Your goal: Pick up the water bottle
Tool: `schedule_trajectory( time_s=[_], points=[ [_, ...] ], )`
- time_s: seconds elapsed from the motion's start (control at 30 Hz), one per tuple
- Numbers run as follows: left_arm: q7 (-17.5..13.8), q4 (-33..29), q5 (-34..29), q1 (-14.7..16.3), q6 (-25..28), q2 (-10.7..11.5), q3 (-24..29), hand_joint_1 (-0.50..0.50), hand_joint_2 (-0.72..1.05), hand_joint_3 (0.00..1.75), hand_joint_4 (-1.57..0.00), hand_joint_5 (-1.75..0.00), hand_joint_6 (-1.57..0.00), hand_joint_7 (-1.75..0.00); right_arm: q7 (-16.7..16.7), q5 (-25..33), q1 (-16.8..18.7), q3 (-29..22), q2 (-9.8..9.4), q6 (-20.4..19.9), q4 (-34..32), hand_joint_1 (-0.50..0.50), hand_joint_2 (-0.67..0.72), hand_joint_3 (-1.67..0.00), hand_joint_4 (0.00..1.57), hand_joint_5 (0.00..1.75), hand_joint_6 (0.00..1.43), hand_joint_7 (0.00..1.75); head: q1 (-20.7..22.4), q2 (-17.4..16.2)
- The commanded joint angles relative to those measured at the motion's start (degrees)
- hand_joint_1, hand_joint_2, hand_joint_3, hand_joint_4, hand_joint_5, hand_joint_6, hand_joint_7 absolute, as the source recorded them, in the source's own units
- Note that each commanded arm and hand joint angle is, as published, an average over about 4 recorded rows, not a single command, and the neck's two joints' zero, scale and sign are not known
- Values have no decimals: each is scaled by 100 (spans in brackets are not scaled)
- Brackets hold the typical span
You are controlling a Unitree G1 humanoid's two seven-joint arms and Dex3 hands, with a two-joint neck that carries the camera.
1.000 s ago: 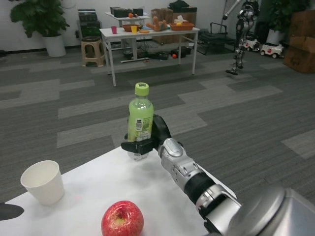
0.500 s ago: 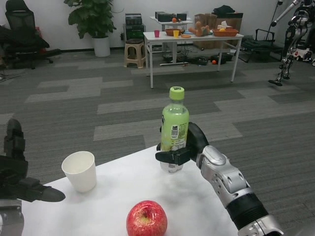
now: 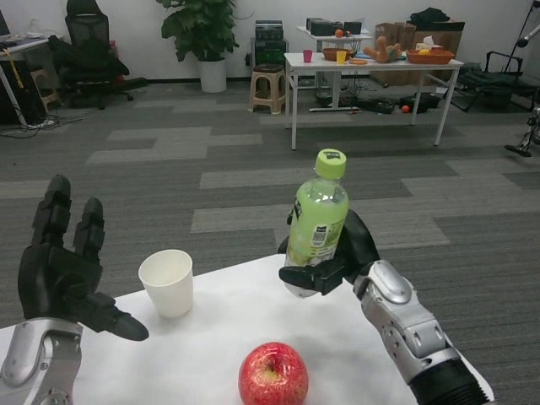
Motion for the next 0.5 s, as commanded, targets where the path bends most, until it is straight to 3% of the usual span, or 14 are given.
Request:
schedule_trajectory(
  time_s=[0.03,0.5],
  points=[
    [-138,-2,27,-48,194,26,24,-50,-72,9,0,0,0,0,-14,60,-2,113,28,-273,11,38,22,-115,83,136,63,161,26,-11],
    [-511,-23,150,-59,581,143,130,-50,-64,9,0,0,0,0,-5,56,36,258,63,-308,-69,38,22,-119,83,136,63,161,16,-48]
  ],
)
